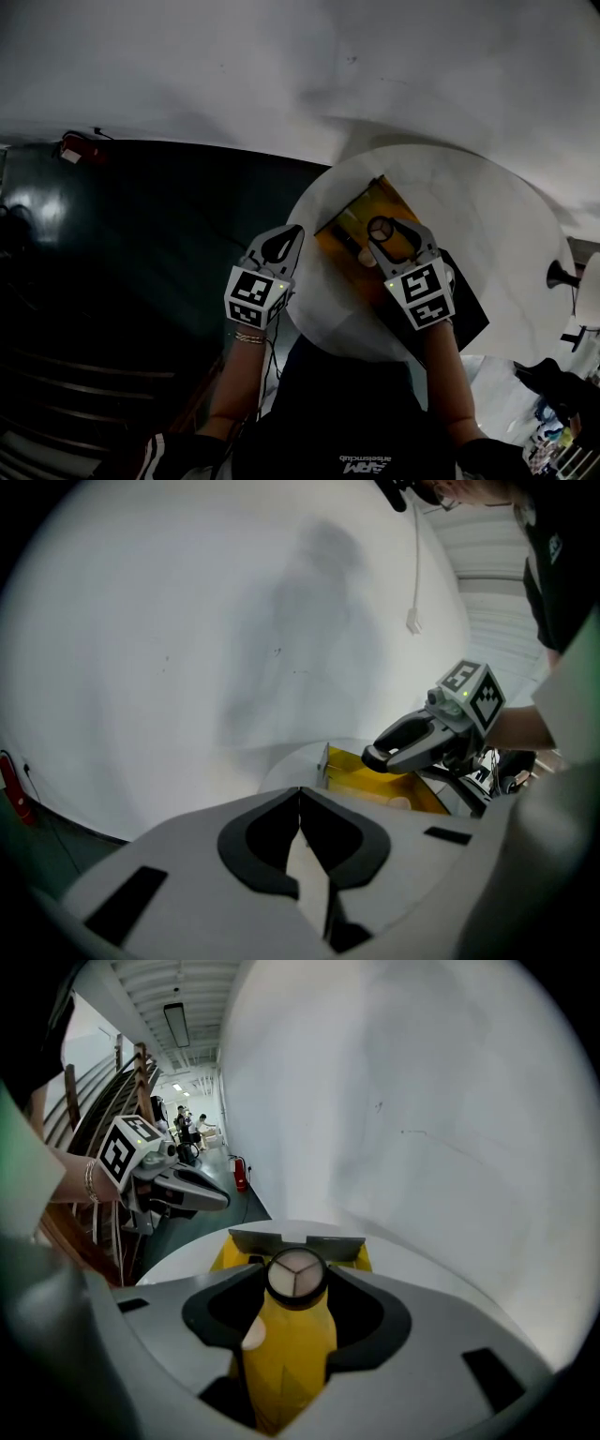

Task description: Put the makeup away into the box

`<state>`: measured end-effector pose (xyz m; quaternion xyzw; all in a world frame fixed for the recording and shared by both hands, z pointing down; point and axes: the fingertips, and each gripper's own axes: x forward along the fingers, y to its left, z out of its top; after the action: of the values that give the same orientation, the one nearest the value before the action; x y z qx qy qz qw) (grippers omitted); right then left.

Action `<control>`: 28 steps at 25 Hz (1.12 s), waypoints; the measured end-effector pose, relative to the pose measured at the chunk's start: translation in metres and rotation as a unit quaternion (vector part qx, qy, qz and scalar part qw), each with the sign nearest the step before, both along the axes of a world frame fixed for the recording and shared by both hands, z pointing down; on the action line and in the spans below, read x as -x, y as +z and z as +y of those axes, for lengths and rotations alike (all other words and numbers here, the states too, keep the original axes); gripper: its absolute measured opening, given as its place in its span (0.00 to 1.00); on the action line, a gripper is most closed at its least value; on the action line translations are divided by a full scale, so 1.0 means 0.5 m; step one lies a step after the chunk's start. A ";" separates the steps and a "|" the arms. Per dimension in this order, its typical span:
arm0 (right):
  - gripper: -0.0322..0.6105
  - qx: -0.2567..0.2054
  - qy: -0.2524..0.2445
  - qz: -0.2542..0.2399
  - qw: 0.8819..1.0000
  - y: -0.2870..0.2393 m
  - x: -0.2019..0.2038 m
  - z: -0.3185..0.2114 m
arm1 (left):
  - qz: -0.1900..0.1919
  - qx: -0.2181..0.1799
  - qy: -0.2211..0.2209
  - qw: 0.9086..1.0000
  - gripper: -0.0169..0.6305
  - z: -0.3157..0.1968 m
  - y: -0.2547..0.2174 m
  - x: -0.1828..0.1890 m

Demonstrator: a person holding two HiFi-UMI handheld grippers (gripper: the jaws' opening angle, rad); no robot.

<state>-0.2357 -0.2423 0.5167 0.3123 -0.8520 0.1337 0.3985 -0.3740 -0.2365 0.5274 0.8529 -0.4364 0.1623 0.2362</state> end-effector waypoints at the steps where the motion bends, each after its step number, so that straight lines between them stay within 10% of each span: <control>1: 0.40 0.003 -0.001 0.001 1.000 0.005 0.003 -0.002 | -0.002 0.000 0.001 1.000 0.05 -0.003 0.002 0.002; 28: 0.40 0.092 -0.010 0.052 0.994 0.135 0.020 -0.046 | -0.013 -0.030 0.025 0.999 0.05 -0.056 0.052 -0.015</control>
<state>-0.2458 -0.2655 0.5840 0.2725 -0.8171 0.1916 0.4705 -0.3664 -0.2645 0.5534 0.8681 -0.4224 0.1662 0.2007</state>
